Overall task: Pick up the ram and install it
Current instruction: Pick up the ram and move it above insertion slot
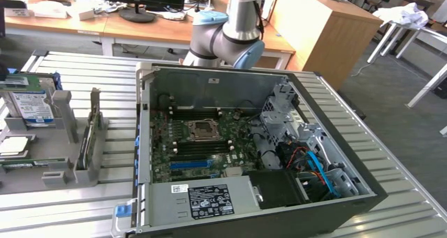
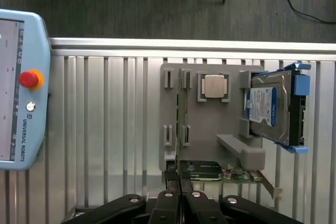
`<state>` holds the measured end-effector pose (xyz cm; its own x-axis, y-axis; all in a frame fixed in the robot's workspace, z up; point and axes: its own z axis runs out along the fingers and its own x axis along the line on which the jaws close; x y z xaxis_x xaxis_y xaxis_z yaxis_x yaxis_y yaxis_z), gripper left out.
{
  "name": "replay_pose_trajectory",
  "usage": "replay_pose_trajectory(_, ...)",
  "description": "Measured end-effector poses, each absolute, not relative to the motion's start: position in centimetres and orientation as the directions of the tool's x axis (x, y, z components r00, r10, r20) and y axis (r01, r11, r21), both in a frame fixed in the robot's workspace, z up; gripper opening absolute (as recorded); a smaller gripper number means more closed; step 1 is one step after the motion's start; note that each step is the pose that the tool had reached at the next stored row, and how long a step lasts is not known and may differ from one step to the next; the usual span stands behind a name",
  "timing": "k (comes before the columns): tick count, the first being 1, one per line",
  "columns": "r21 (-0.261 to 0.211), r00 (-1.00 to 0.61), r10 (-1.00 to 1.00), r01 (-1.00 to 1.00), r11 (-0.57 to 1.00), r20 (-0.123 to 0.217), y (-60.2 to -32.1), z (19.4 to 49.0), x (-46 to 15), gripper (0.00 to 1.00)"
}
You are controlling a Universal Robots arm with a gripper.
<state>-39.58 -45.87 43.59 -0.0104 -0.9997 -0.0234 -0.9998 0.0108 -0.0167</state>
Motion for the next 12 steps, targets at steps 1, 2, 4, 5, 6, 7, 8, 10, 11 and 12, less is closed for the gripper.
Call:
replay_pose_trajectory(1, -0.017, -0.010, -1.000, -1.000, 0.011, -0.023, -45.9, 43.6, -39.4, 0.12)
replay_pose_trajectory(2, -0.017, -0.010, -1.000, -1.000, 0.011, -0.023, -45.9, 43.6, -39.2, 0.12)
replay_pose_trajectory(4, -0.017, -0.010, -1.000, -1.000, 0.011, -0.023, -45.9, 43.6, -38.7, 0.12)
replay_pose_trajectory(5, -0.017, -0.010, -1.000, -1.000, 0.011, -0.023, -45.9, 43.6, -38.5, 0.12)
replay_pose_trajectory(6, -0.017, -0.010, -1.000, -1.000, 0.011, -0.024, -45.9, 43.6, -38.2, 0.12)
replay_pose_trajectory(7, -0.017, -0.010, -1.000, -1.000, 0.011, -0.023, -45.9, 43.6, -38.0, 0.12)
replay_pose_trajectory(8, -0.017, -0.010, -1.000, -1.000, 0.011, -0.023, -45.9, 43.6, -37.7, 0.12)
replay_pose_trajectory(10, -0.017, -0.010, -1.000, -1.000, 0.011, -0.023, -45.9, 43.6, -37.2, 0.12)
replay_pose_trajectory(11, -0.017, -0.010, -1.000, -1.000, 0.011, -0.023, -46.0, 43.6, -37.0, 0.12)
replay_pose_trajectory(12, -0.017, -0.010, -1.000, -1.000, 0.011, -0.023, -46.0, 43.6, -36.7, 0.12)
